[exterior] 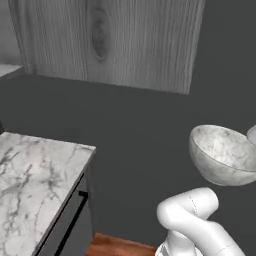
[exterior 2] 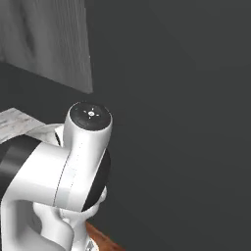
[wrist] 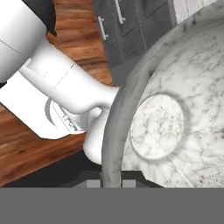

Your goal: Pick up the bowls from the cabinet and place each bowl in front of a stool on the dining counter.

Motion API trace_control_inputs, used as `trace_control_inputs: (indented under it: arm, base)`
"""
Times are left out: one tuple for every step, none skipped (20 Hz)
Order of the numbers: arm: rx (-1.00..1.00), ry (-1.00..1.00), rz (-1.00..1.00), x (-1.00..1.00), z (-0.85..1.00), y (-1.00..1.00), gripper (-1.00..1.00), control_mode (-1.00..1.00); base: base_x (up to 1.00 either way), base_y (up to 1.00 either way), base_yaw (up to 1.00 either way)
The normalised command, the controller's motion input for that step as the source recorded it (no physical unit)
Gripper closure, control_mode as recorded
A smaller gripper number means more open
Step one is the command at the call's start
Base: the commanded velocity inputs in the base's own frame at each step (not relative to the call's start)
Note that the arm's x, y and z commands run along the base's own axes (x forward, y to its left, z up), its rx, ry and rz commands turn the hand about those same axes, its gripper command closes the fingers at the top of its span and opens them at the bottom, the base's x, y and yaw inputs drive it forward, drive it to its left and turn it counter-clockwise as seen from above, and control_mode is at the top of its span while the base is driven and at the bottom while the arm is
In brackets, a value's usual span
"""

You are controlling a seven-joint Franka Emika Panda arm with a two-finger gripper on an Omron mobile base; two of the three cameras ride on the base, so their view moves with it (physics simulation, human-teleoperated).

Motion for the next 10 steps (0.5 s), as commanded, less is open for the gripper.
trace_control_inputs:
  arm:
    - [0.00, 0.00, 0.00, 0.00, 0.00, 0.00, 1.00, 1.00]
    - [0.00, 0.00, 0.00, 0.00, 0.00, 0.00, 1.00, 1.00]
    - [0.00, 0.00, 0.00, 0.00, 0.00, 0.00, 1.00, 1.00]
    - [0.00, 0.00, 0.00, 0.00, 0.00, 0.00, 1.00, 1.00]
    - [0.00, 0.00, 0.00, 0.00, 0.00, 0.00, 1.00, 1.00]
    - [0.00, 0.00, 0.00, 0.00, 0.00, 0.00, 1.00, 1.00]
    - [0.00, 0.00, 0.00, 0.00, 0.00, 0.00, 1.00, 1.00]
    - [0.00, 0.00, 0.00, 0.00, 0.00, 0.00, 1.00, 1.00]
    - [0.00, 0.00, 0.00, 0.00, 0.00, 0.00, 1.00, 1.00]
    - [0.00, 0.00, 0.00, 0.00, 0.00, 0.00, 1.00, 1.00]
  base:
    - [0.00, -0.64, -0.87]
    - [0.00, -0.66, -0.86]
    - [0.00, -0.69, -0.85]
    - [0.00, -0.71, -0.85]
    - [0.00, -0.71, -0.85]
    - [0.00, -0.71, -0.85]
    - [0.00, -0.71, -0.85]
    - [0.00, -0.74, -0.85]
    - [0.00, -0.76, -0.84]
    - [0.00, -0.79, -0.83]
